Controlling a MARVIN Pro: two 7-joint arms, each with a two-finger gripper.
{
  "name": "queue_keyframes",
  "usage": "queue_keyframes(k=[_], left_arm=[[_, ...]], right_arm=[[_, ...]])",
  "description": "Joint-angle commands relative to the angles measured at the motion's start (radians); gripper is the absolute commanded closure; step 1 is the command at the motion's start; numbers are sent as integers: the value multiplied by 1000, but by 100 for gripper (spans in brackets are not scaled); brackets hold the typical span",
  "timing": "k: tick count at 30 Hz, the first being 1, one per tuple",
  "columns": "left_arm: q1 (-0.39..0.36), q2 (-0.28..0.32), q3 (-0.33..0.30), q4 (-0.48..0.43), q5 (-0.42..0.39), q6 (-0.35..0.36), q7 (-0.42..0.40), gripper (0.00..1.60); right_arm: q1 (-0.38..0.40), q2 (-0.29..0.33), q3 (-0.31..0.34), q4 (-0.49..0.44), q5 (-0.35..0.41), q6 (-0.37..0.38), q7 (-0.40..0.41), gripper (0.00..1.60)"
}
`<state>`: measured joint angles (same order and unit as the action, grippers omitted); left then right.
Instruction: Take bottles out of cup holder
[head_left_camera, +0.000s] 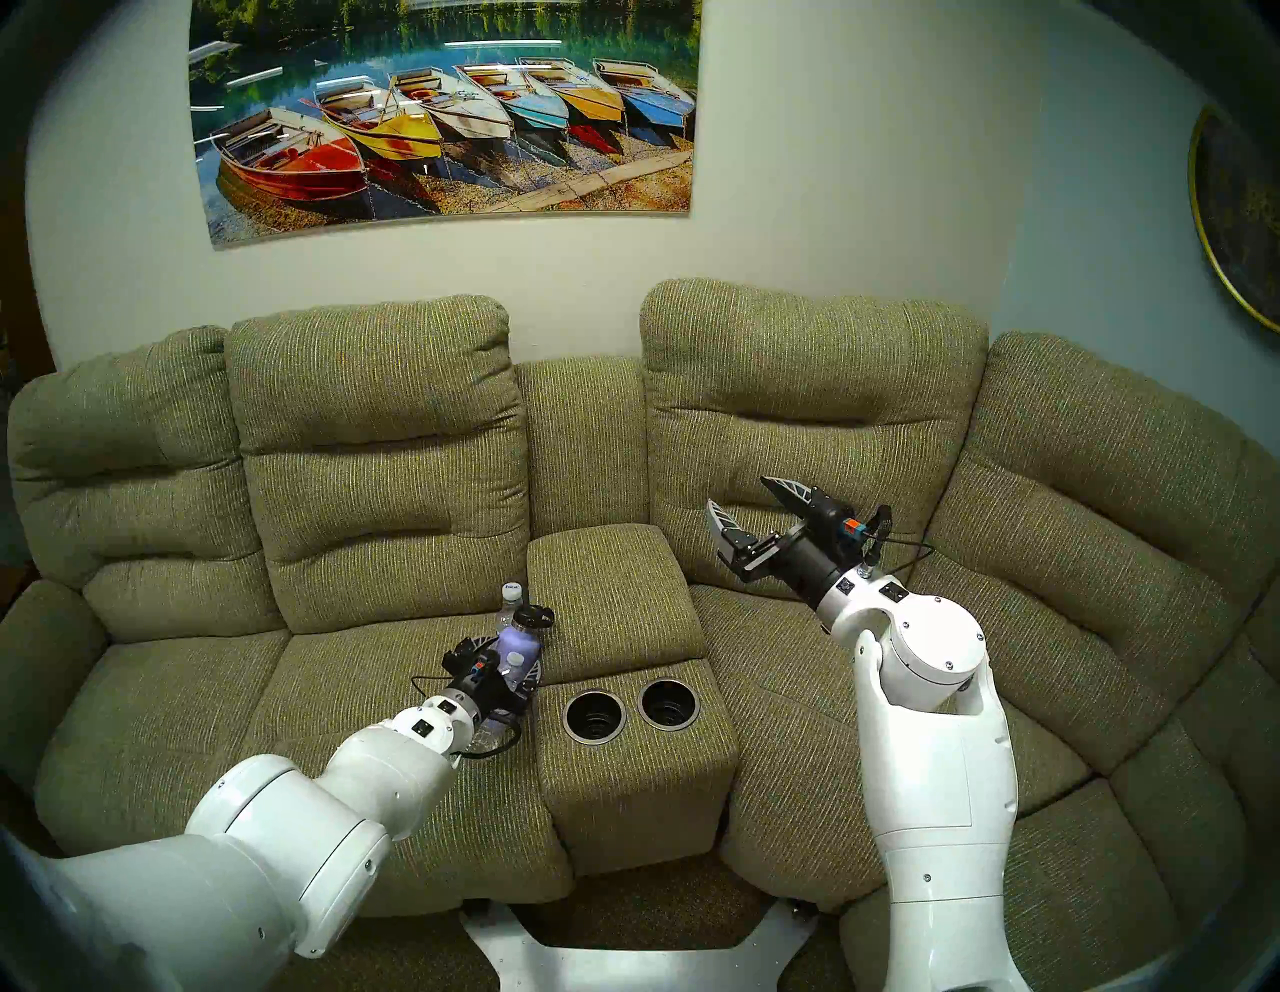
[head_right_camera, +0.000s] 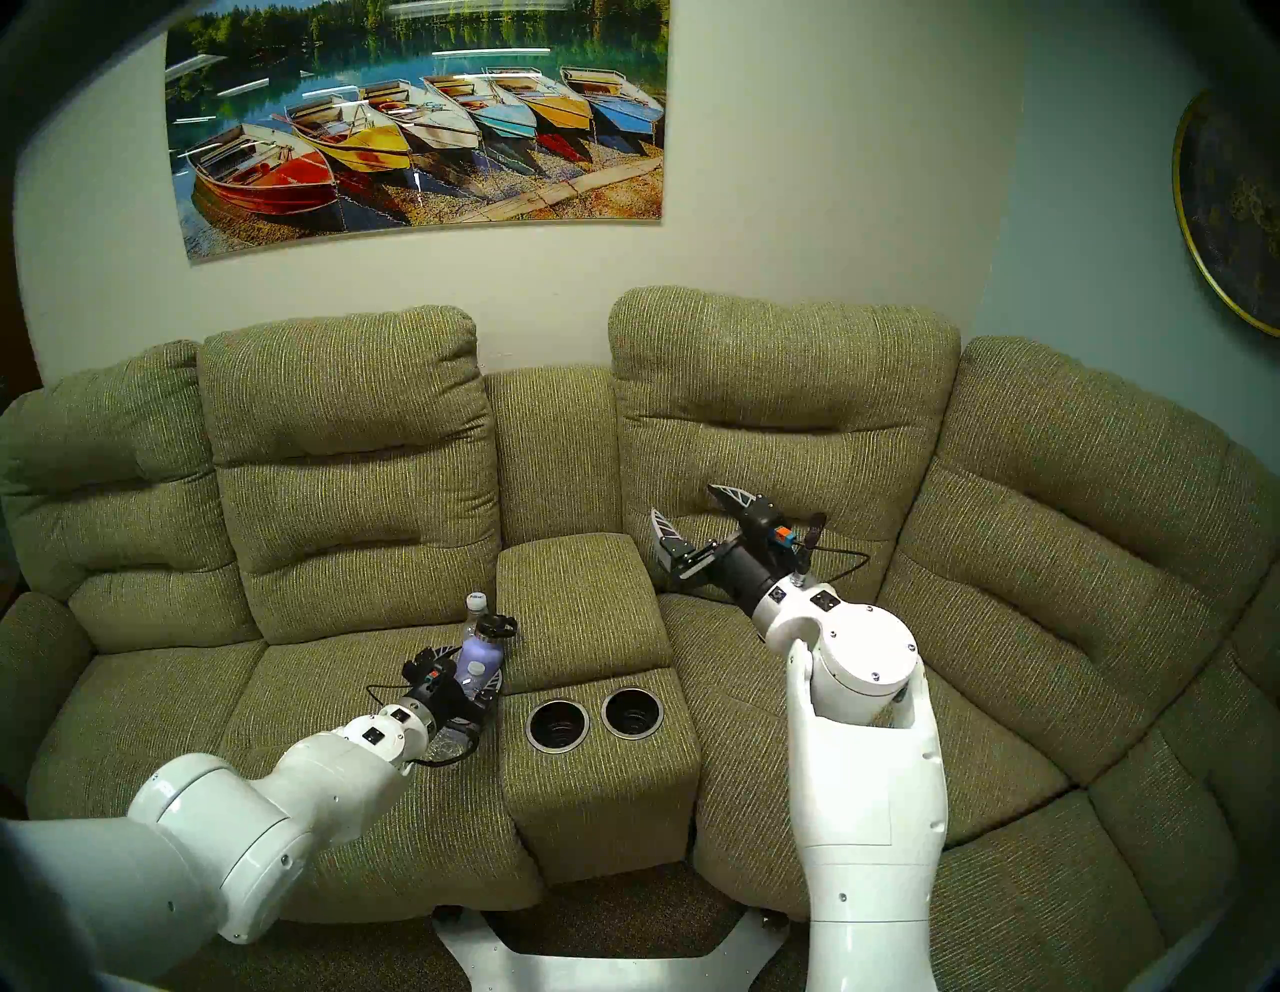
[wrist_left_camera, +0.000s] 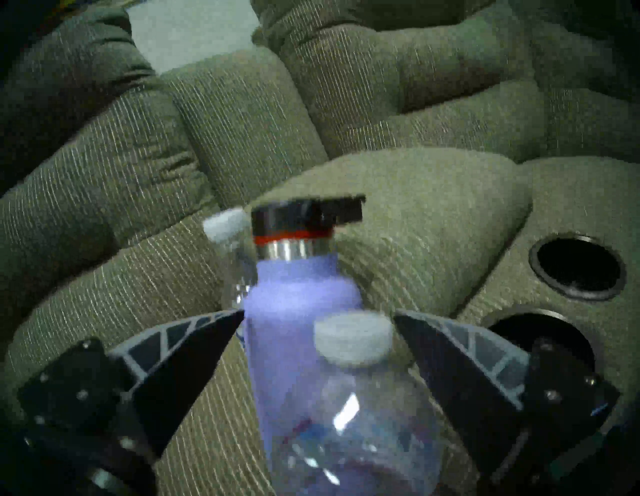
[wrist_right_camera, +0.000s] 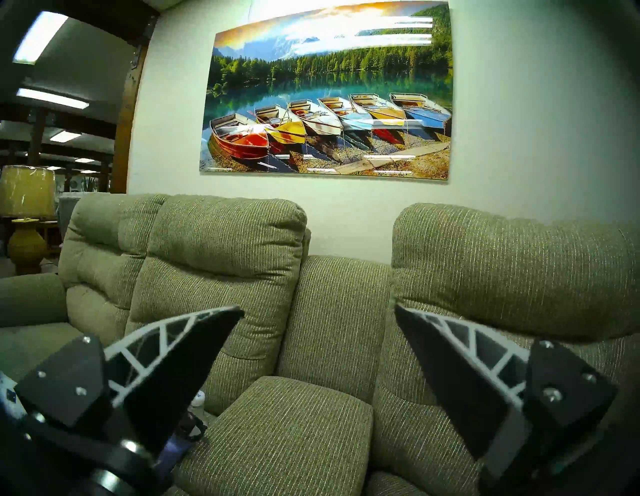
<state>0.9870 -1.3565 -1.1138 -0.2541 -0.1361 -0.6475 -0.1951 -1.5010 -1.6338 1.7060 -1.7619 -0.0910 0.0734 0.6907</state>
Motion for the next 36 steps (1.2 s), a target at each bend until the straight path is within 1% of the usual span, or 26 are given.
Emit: queue_keyframes(k=[1, 2, 3, 4, 5, 8, 9, 10, 11, 13, 16, 19, 20, 21, 24, 25, 26, 28, 30, 31, 32, 34, 36], left_arm=[[-38, -4, -49, -116, -60, -118, -76, 0], [-38, -4, -49, -116, -60, -118, -76, 0], [-29, -1, -57, -146, -70, -158, -94, 0], [-40, -5, -59, -142, -74, -147, -107, 0], [-31, -4, -67, -168, -86, -173, -125, 0], [-34, -6, -85, -197, -114, -207, -171, 0], [-23, 1, -92, -231, -127, -242, -191, 0], [-32, -1, -97, -226, -134, -238, -206, 0], [-24, 3, -105, -250, -149, -264, -225, 0], [-20, 9, -114, -277, -167, -293, -256, 0], [-8, 20, -129, -316, -199, -312, -301, 0], [12, 35, -142, -355, -232, -312, -347, 0], [28, 43, -148, -381, -248, -312, -362, 0], [28, 47, -151, -377, -257, -312, -373, 0], [69, 72, -166, -437, -297, -312, -415, 0], [76, 76, -171, -436, -312, -312, -431, 0], [97, 84, -176, -468, -331, -312, -447, 0], [111, 90, -182, -479, -362, -312, -480, 0], [134, 99, -188, -514, -397, -312, -512, 0], [147, 104, -191, -534, -416, -308, -529, 0], [148, 104, -193, -530, -435, -307, -547, 0], [173, 110, -203, -571, -480, -279, -570, 0], [184, 117, -208, -591, -518, -261, -601, 0]], right_arm=[[4, 3, -5, -28, 2, -3, -8, 0], [4, 3, -5, -28, 2, -3, -8, 0], [3, 3, -5, -28, 2, -3, -10, 0], [2, 3, -4, -29, 2, -3, -11, 0], [1, 3, -4, -30, 2, -4, -12, 0], [0, 3, -3, -33, 2, -4, -16, 0], [0, 4, -2, -35, 2, -4, -18, 0], [0, 3, -2, -36, 2, -4, -18, 0], [0, 3, -2, -37, 3, -4, -20, 0], [-1, 3, 0, -38, 3, -4, -22, 0], [-1, 3, 2, -38, 2, -4, -24, 0], [0, 3, 4, -35, 2, -4, -28, 0], [0, 3, 4, -34, 2, -4, -29, 0], [1, 3, 5, -32, 3, -4, -30, 0], [2, 3, 5, -28, 3, -3, -34, 0], [2, 2, 6, -26, 4, -3, -35, 0], [3, 3, 5, -24, 4, -3, -37, 0], [5, 2, 5, -19, 4, -2, -39, 0], [9, 1, 5, -11, 4, -2, -43, 0], [11, 1, 5, -7, 4, -3, -45, 0], [13, 0, 5, -4, -1, -5, -49, 0], [20, 0, 3, 8, 2, -8, -64, 0], [21, -1, 2, 11, 3, -10, -69, 0]])
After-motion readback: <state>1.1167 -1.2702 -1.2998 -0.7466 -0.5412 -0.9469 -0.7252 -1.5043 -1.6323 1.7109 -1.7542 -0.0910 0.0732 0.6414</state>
